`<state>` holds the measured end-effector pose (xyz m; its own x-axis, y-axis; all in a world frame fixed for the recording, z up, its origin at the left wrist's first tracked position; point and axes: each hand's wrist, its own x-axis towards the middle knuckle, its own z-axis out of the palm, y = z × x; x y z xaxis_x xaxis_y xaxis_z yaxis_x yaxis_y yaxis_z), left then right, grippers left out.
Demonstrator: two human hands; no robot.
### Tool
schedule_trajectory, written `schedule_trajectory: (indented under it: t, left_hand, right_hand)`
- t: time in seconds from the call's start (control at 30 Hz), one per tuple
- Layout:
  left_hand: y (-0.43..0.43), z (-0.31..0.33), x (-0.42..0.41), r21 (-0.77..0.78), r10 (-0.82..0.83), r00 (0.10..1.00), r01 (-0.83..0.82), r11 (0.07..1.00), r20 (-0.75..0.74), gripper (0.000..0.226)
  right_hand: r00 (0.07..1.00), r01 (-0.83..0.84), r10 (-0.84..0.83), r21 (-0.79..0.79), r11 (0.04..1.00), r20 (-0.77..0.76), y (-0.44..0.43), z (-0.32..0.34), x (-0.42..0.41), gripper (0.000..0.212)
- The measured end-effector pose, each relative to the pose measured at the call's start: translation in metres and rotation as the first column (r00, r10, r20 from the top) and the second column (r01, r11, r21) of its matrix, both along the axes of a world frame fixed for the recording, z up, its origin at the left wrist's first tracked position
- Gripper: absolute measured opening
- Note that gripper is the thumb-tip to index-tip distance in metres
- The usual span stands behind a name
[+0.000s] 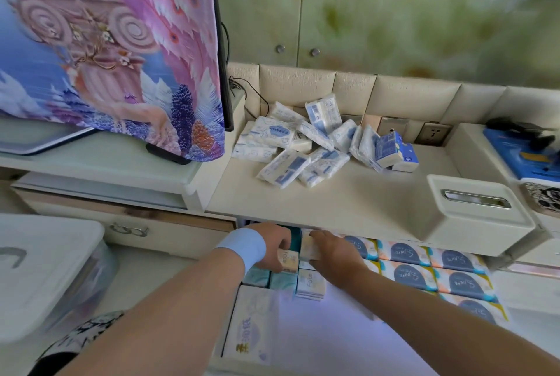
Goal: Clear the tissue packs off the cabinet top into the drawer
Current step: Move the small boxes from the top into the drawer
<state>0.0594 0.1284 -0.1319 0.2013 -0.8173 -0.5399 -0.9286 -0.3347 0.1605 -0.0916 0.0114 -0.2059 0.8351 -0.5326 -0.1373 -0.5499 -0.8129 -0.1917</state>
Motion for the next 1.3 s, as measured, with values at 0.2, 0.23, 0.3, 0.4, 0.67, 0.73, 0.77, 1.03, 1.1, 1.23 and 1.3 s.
schedule_trajectory:
  t: [0.2, 0.23, 0.3, 0.4, 0.67, 0.73, 0.77, 1.03, 1.1, 1.23, 1.3]
  left_hand:
    - [-0.018, -0.024, -0.022, 0.009, -0.119, 0.993, 0.119, 0.993, 0.000, 0.041]
    - [-0.021, -0.029, -0.025, -0.006, -0.131, 0.991, 0.131, 0.991, 0.011, 0.041]
    - [-0.029, -0.036, -0.030, -0.065, -0.146, 0.989, 0.148, 0.987, 0.032, 0.040]
    - [-0.038, -0.042, -0.033, -0.148, -0.151, 0.986, 0.160, 0.976, 0.067, 0.037]
    - [-0.058, -0.054, -0.044, -0.057, -0.233, 0.949, 0.250, 0.967, 0.214, 0.026]
    - [-0.061, -0.058, -0.049, -0.085, -0.247, 0.926, 0.282, 0.956, 0.286, 0.031]
    - [-0.062, -0.059, -0.050, -0.102, -0.237, 0.918, 0.281, 0.954, 0.318, 0.032]
    - [-0.060, -0.053, -0.034, -0.080, -0.133, 0.980, 0.146, 0.986, 0.152, 0.028]
    - [-0.055, -0.052, -0.030, -0.074, -0.126, 0.982, 0.137, 0.988, 0.138, 0.030]
    - [-0.043, -0.051, -0.026, -0.076, -0.107, 0.987, 0.117, 0.990, 0.122, 0.035]
    - [-0.037, -0.049, -0.026, -0.089, -0.104, 0.988, 0.114, 0.989, 0.111, 0.038]
  right_hand:
    - [0.985, 0.030, -0.061, 0.188, 0.982, 0.163, -0.024, 0.007, -0.016, 0.054]
    - [0.983, 0.037, -0.070, 0.192, 0.981, 0.169, -0.028, 0.007, -0.022, 0.055]
    - [0.978, 0.075, -0.103, 0.155, 0.985, 0.181, -0.034, 0.005, -0.034, 0.052]
    - [0.981, 0.094, -0.112, 0.115, 0.989, 0.156, -0.042, 0.000, -0.051, 0.050]
    - [0.999, -0.035, 0.034, 0.086, 0.996, 0.015, -0.045, -0.013, -0.069, 0.061]
    - [0.999, -0.048, 0.046, 0.086, 0.995, 0.022, -0.043, -0.012, -0.070, 0.062]
    - [0.998, -0.067, 0.066, 0.087, 0.994, 0.020, -0.041, -0.010, -0.070, 0.063]
    - [0.957, -0.237, 0.247, 0.081, 0.968, -0.153, -0.004, 0.017, -0.053, 0.059]
    - [0.927, -0.294, 0.295, 0.043, 0.955, -0.230, 0.005, 0.014, -0.045, 0.058]
    - [0.920, -0.297, 0.272, -0.047, 0.954, -0.281, 0.021, -0.001, -0.036, 0.061]
    - [0.931, -0.276, 0.242, -0.092, 0.957, -0.273, 0.026, -0.009, -0.034, 0.060]
